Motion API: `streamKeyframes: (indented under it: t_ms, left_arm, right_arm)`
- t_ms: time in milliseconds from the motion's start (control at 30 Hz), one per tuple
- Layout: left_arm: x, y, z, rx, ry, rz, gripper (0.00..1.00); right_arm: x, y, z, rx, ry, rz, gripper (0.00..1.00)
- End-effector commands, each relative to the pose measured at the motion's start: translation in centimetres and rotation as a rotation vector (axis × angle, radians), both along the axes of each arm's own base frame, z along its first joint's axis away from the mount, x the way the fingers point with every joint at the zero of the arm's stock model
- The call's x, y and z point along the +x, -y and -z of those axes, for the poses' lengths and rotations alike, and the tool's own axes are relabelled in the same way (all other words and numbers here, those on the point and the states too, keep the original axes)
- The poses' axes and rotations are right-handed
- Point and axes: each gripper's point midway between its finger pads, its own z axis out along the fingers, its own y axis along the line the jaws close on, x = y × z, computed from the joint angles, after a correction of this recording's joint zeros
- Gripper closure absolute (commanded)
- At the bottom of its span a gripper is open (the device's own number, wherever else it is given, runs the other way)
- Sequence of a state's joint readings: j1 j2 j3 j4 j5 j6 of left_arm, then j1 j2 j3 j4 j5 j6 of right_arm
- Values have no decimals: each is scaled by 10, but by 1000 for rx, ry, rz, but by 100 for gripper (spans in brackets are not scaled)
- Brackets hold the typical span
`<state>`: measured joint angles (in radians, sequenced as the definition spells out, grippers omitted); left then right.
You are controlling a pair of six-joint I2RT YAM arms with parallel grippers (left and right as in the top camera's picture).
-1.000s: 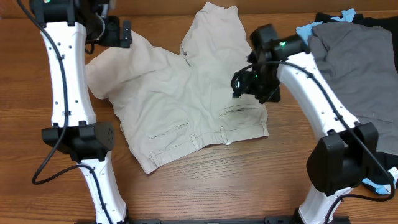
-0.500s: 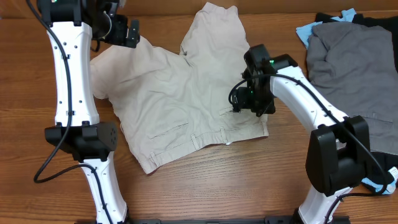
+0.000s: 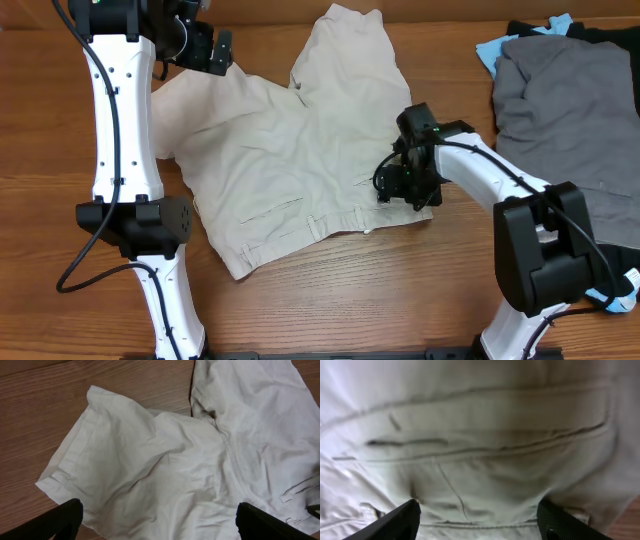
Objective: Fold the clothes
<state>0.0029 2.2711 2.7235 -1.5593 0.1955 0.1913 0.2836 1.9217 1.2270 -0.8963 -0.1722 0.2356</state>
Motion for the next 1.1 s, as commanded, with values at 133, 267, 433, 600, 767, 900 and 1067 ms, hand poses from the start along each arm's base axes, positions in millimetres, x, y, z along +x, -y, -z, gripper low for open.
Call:
streamKeyframes:
  t_ms: [133, 267, 433, 600, 767, 900, 1067]
  left_arm:
    - [3, 5, -9, -5, 38, 30, 0]
    - [4, 8, -5, -5, 31, 34, 0]
    - [9, 17, 6, -5, 21, 53, 0]
    - [14, 30, 24, -2, 4, 83, 0]
    - [19, 36, 49, 6, -26, 105, 0]
    - [23, 41, 75, 7, -51, 114, 0]
    - [37, 42, 98, 6, -29, 114, 0]
  right_arm:
    - [25, 57, 29, -12, 32, 171, 24]
    - [40, 85, 50, -11, 46, 252, 26]
    - [69, 123, 75, -7, 122, 351, 26]
    - [111, 165, 62, -51, 258, 430, 27]
    - [153, 202, 26, -110, 388, 485, 27]
    - [181, 214, -11, -102, 455, 498, 27]
    - [201, 191, -71, 9, 459, 430, 19]
